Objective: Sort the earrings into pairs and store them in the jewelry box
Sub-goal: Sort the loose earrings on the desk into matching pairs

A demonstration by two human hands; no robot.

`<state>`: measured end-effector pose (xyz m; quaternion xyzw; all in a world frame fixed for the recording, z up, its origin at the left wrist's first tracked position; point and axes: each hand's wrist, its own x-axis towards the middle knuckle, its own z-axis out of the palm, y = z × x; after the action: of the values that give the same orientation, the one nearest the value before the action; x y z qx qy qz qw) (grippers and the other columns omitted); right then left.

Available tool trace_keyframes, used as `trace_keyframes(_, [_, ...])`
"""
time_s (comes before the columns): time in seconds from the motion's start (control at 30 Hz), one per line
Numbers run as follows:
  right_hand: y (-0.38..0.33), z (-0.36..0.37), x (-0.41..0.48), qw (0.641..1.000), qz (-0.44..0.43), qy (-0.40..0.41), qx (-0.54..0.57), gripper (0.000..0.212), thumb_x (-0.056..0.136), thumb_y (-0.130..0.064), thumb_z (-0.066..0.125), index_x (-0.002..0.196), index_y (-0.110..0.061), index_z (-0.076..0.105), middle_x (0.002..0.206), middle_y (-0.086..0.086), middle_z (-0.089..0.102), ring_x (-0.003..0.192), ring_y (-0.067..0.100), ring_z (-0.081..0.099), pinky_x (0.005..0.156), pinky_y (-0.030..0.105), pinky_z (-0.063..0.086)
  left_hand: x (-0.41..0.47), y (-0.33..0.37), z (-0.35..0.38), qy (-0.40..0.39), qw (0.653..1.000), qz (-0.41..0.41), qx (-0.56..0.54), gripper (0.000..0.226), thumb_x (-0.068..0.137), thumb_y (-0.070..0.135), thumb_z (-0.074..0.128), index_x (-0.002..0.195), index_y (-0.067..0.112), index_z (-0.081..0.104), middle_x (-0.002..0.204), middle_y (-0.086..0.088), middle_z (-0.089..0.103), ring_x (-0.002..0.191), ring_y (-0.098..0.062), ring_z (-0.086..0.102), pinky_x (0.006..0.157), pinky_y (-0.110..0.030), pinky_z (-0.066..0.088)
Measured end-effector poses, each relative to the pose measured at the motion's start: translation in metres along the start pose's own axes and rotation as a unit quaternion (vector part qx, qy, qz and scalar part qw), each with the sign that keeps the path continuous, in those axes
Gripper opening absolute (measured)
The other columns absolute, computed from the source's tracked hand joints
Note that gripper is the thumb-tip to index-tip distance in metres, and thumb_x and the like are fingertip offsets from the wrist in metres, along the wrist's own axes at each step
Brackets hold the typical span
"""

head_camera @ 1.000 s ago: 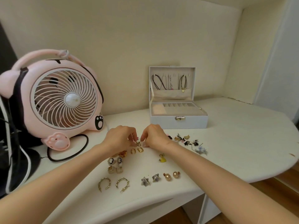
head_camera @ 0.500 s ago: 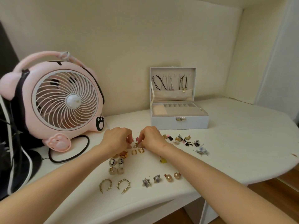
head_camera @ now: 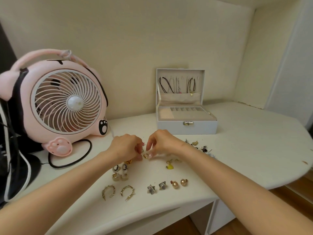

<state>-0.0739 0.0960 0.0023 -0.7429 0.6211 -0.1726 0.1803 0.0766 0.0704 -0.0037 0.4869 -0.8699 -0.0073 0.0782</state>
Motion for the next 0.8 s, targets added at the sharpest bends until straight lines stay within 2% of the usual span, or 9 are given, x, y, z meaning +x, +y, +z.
trace_keyframes(0.1, [0.002, 0.005, -0.001, 1.000, -0.001, -0.003, -0.013, 0.028, 0.068, -0.017, 0.082, 0.093, -0.012, 0.072, 0.075, -0.011, 0.053, 0.082, 0.011, 0.054, 0.068, 0.023, 0.046, 0.001, 0.001, 0.000, -0.001, 1.000, 0.000, -0.006, 0.020, 0.076, 0.033, 0.072, 0.091, 0.023, 0.065, 0.095, 0.013, 0.064, 0.097, -0.014, 0.058, 0.072, -0.026, 0.037])
trace_keyframes(0.2, [0.002, 0.009, 0.000, 0.999, 0.001, 0.016, -0.031, 0.023, 0.067, -0.021, 0.082, 0.087, -0.016, 0.072, 0.074, -0.010, 0.056, 0.084, 0.014, 0.057, 0.077, 0.032, 0.050, 0.001, 0.001, 0.000, -0.001, 1.000, -0.002, -0.011, 0.020, 0.076, 0.033, 0.072, 0.092, 0.023, 0.065, 0.088, 0.014, 0.061, 0.093, -0.013, 0.057, 0.071, -0.025, 0.035])
trace_keyframes(0.37, [-0.001, 0.013, 0.000, 0.998, -0.004, 0.032, -0.052, 0.025, 0.068, -0.029, 0.082, 0.087, -0.016, 0.072, 0.083, -0.005, 0.059, 0.092, 0.018, 0.060, 0.075, 0.031, 0.047, 0.000, 0.001, -0.001, 0.004, 1.000, -0.003, -0.003, 0.021, 0.077, 0.037, 0.070, 0.093, 0.024, 0.064, 0.083, 0.015, 0.054, 0.090, -0.013, 0.056, 0.069, -0.025, 0.036])
trace_keyframes(0.5, [0.004, -0.002, -0.004, 0.998, 0.002, 0.055, -0.042, 0.026, 0.070, -0.030, 0.080, 0.089, -0.015, 0.070, 0.078, -0.010, 0.054, 0.083, 0.013, 0.054, 0.070, 0.028, 0.041, 0.001, 0.003, -0.002, 0.039, 0.999, 0.012, -0.010, 0.015, 0.081, 0.036, 0.066, 0.089, 0.025, 0.061, 0.085, 0.015, 0.057, 0.093, -0.014, 0.057, 0.069, -0.026, 0.036])
trace_keyframes(0.6, [0.016, -0.021, -0.008, 0.995, 0.020, 0.080, -0.048, 0.019, 0.072, -0.025, 0.079, 0.086, -0.016, 0.070, 0.073, -0.012, 0.053, 0.076, 0.010, 0.054, 0.069, 0.027, 0.040, 0.001, 0.015, -0.003, 0.053, 0.997, 0.057, -0.029, 0.014, 0.082, 0.037, 0.065, 0.083, 0.027, 0.055, 0.083, 0.012, 0.060, 0.082, -0.012, 0.053, 0.064, -0.026, 0.034])
trace_keyframes(0.7, [0.031, -0.035, -0.013, 0.994, 0.036, 0.089, -0.048, 0.013, 0.074, -0.019, 0.077, 0.085, -0.015, 0.072, 0.066, -0.013, 0.054, 0.065, 0.005, 0.052, 0.067, 0.026, 0.042, 0.000, 0.033, -0.004, 0.000, 0.990, 0.115, -0.086, 0.015, 0.080, 0.038, 0.067, 0.082, 0.027, 0.057, 0.079, 0.016, 0.057, 0.067, 0.000, 0.047, 0.058, -0.018, 0.033])
trace_keyframes(0.8, [0.044, -0.042, -0.018, 0.993, 0.049, 0.101, -0.040, 0.009, 0.076, -0.019, 0.076, 0.082, -0.015, 0.071, 0.072, -0.009, 0.061, 0.070, 0.008, 0.057, 0.067, 0.027, 0.045, -0.002, 0.047, -0.001, -0.075, 0.977, 0.160, -0.122, 0.023, 0.076, 0.041, 0.071, 0.091, 0.025, 0.063, 0.077, 0.020, 0.056, 0.070, 0.005, 0.045, 0.061, -0.015, 0.032])
